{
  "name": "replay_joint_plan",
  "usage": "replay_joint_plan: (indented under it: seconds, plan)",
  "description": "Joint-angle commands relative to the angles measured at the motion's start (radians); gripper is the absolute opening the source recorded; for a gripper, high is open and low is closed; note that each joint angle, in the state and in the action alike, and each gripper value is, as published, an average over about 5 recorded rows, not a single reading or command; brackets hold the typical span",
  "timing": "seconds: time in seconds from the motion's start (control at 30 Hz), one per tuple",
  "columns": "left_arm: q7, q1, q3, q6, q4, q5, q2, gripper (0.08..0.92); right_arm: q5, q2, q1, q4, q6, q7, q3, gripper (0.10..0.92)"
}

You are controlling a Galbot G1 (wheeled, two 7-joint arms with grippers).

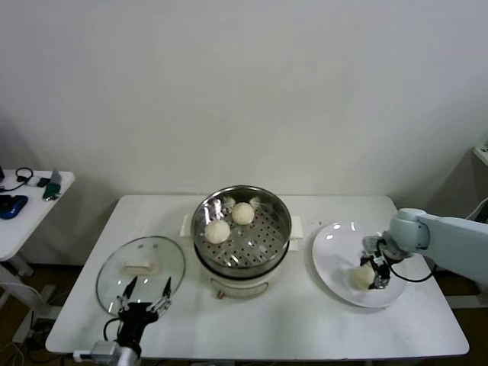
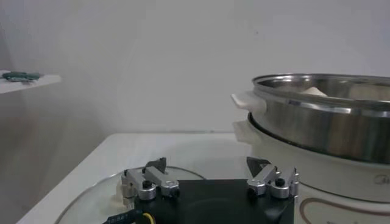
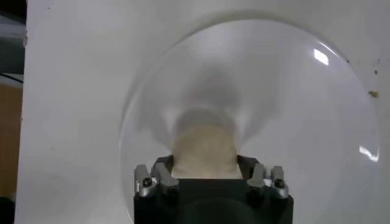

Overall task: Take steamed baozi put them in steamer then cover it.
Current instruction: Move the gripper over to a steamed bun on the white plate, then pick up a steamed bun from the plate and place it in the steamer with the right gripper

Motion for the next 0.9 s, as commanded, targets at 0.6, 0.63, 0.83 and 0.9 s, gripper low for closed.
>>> replay_joint_plan:
  seconds: [0.6,0.63,0.83,0.9]
  plan:
    - [-0.002,0.014,-0.003,0.0,-0.018,0.02,-0.004,0.823,0.091,0.369,0.923,0.143,0.476,-0.212,-0.206,0.662]
    - [-0.001,0.014,-0.003,0.0,-0.018,0.021,-0.004,0.823,0.093,0.393,0.92,0.17,0.481,-0.206,-0.175,0.662]
    - [-0.001,0.012,-0.001,-0.002,-0.021,0.023,-0.009,0.823,0.055,0.526,0.784,0.348,0.451,-0.105,-0.078,0.66]
    - [0.0,0.012,-0.001,-0.001,-0.026,0.023,-0.01,0.823,-0.001,0.572,0.705,0.376,0.442,-0.072,-0.072,0.657]
